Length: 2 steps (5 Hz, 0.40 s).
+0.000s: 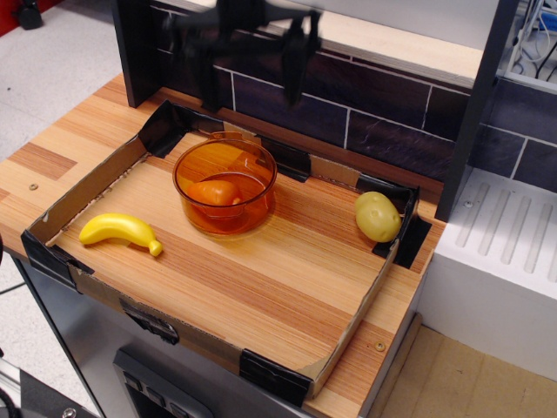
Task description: Put carrot in pot
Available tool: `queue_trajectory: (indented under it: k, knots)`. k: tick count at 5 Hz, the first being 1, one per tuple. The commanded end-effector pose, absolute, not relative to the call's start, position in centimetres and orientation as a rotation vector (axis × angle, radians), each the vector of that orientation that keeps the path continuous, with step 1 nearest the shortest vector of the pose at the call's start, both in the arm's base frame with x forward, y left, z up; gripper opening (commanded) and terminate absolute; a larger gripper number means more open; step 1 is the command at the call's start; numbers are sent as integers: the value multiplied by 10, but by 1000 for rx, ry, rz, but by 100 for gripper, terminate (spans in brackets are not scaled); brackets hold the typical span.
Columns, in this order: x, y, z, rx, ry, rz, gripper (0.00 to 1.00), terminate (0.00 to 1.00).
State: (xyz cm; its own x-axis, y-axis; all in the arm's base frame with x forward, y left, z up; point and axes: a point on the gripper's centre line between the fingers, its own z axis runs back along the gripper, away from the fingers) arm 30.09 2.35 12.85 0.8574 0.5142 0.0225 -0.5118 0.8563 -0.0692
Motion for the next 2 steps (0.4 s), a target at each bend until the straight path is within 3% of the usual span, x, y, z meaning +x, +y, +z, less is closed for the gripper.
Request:
queue_trajectory:
  k: [1,2]
  knots:
    - [306,18,189,-113,-134,533,100,0]
    - [306,18,189,-113,-134,533,100,100]
